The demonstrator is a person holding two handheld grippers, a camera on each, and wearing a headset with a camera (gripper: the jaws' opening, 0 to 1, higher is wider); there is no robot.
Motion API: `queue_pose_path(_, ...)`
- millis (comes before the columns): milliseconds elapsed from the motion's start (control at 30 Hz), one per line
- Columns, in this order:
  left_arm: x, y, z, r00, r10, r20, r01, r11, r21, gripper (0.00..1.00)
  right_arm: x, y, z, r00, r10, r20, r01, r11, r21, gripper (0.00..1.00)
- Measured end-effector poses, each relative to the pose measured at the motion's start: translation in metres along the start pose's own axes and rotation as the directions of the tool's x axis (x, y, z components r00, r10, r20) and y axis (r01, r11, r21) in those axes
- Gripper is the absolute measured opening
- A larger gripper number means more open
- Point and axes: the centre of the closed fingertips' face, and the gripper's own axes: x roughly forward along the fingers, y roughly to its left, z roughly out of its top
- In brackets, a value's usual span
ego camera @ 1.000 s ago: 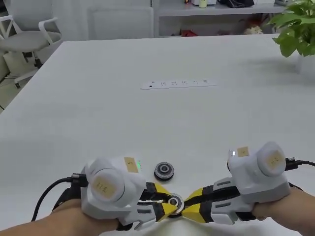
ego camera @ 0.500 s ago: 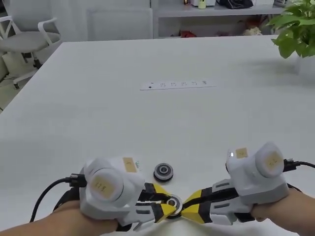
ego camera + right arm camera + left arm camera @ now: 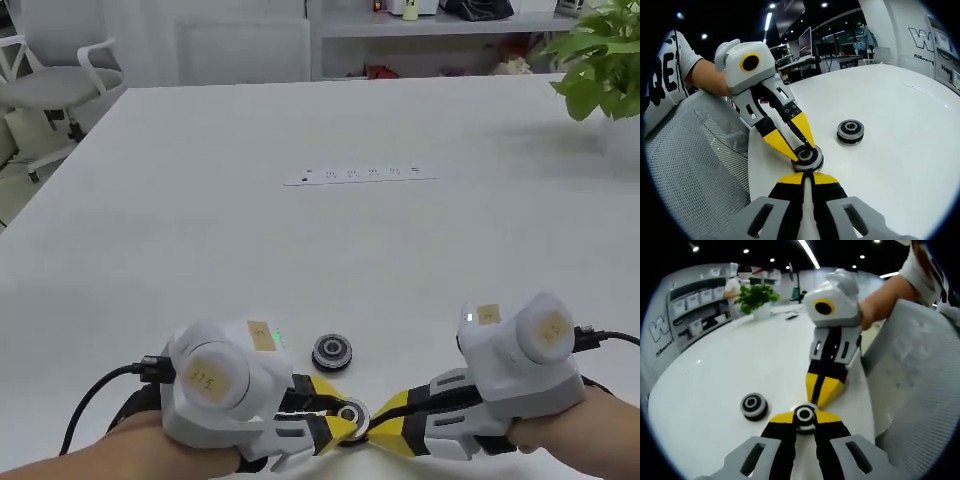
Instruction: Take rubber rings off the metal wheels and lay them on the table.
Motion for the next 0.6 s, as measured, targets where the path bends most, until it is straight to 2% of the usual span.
queue_pose_path(433,0.0004,0.0000,0.0000,0.9999,0.010,-0.009,-0.010,1.000,0.013,0.14,-0.0040,-0.0030,0.0015,0.9994,0.004,0.035,-0.007,0.997,0.080,0.00)
queue_pose_path(600,0.0006,0.0007,-0.0002,0.9999,0.008,-0.010,-0.008,1.000,0.010,0.13,-0.0066,-0.0089,0.0034,0.9973,-0.009,0.072,-0.003,0.986,0.164,0.00)
